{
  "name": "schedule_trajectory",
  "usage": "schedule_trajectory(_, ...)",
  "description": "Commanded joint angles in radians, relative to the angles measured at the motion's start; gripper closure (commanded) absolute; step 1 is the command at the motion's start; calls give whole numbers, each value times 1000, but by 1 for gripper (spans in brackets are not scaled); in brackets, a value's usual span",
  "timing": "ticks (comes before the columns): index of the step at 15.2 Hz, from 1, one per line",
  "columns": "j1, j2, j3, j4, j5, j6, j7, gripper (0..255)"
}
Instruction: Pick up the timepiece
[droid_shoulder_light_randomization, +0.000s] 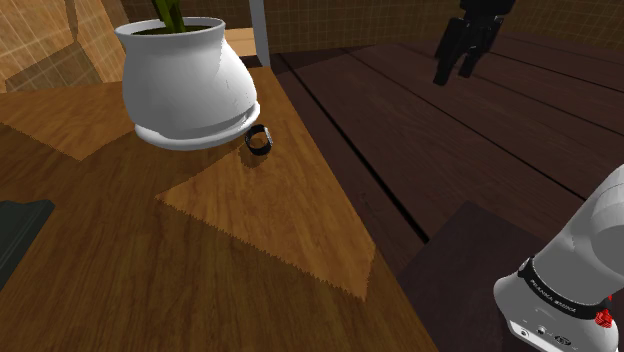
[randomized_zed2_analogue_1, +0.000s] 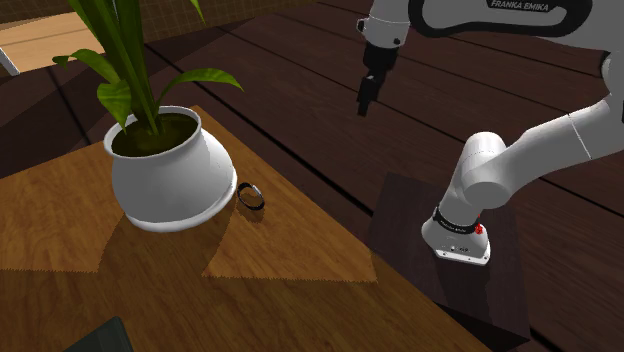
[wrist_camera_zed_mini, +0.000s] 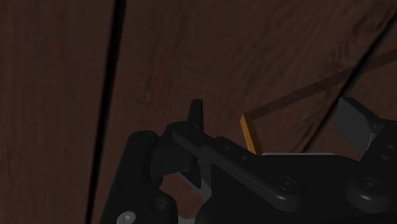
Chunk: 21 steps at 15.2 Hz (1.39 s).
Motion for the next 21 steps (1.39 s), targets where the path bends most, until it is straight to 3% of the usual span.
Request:
schedule_trajectory(1, 0, 0, 0, 0, 0, 0, 0, 0)
schedule_trajectory(12, 10, 192, 286, 174, 60, 62, 389, 0)
schedule_trajectory(17, -7, 338, 418, 315, 28, 75, 577, 0)
schedule_trajectory(21, -20, 487, 527, 460, -42, 68, 740, 0)
